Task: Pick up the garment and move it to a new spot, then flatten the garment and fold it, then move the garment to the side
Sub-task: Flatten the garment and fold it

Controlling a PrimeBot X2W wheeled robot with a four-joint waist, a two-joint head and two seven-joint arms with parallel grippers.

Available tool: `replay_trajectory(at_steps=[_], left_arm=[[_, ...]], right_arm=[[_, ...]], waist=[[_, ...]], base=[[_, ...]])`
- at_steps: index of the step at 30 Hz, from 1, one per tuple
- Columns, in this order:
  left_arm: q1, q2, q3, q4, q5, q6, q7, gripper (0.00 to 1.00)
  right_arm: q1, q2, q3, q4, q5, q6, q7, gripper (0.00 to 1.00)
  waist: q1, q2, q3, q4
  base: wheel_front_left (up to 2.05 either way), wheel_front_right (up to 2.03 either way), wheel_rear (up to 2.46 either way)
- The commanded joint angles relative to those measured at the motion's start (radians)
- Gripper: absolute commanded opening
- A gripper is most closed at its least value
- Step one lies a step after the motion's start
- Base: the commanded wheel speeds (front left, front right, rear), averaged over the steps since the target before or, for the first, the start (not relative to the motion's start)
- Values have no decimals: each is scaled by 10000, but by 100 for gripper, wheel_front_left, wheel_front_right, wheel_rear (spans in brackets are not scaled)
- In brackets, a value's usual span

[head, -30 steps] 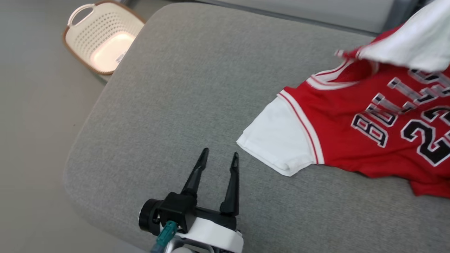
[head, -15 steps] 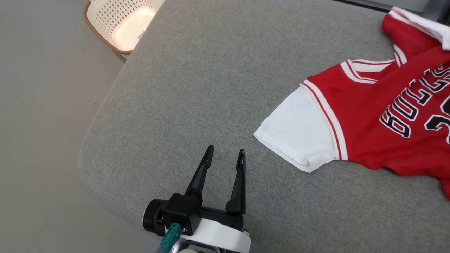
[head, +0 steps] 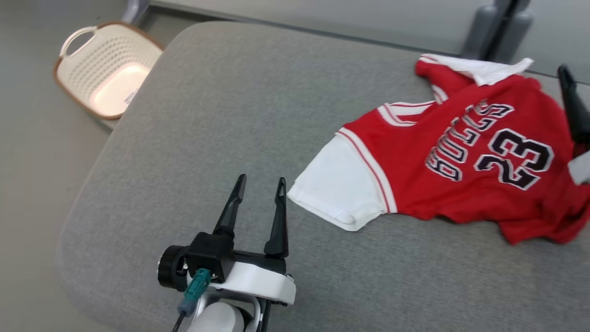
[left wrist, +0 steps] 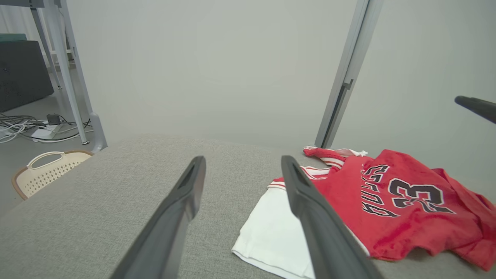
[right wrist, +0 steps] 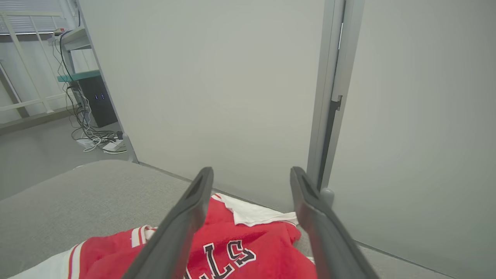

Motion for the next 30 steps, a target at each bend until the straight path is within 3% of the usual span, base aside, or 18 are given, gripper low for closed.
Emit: replay_trajectory(at_steps=[1,8,14,20,30], left_arm=[[-39,47,223,116,116,-122,-3,100],[187,49,907,566,284,-531,-3,100],[561,47,1599,755,411,-814,-4,100],[822,46,1873,754,467,-1000,-4,100],[603,46,1687,714,417,-1044,-4,100]], right_arm=[[472,27,-2,-217,67,-4,-254,100],[2570,600,-779,-965,-364,-4,-603,100],[4730,1882,-2297,-1983,-1319,-4,-604,100],[6175,2939,-3114,-2655,-2290,-4,-606,100],[6460,3134,-3144,-3032,-2950,-2,-603,100]], waist=[[0,0,-579,-736],[0,0,-1227,-1713],[0,0,-1636,-2509],[0,0,-1681,-3013],[0,0,-1522,-2892]], base=[[0,0,0],[0,0,0],[0,0,0],[0,0,0],[0,0,0]])
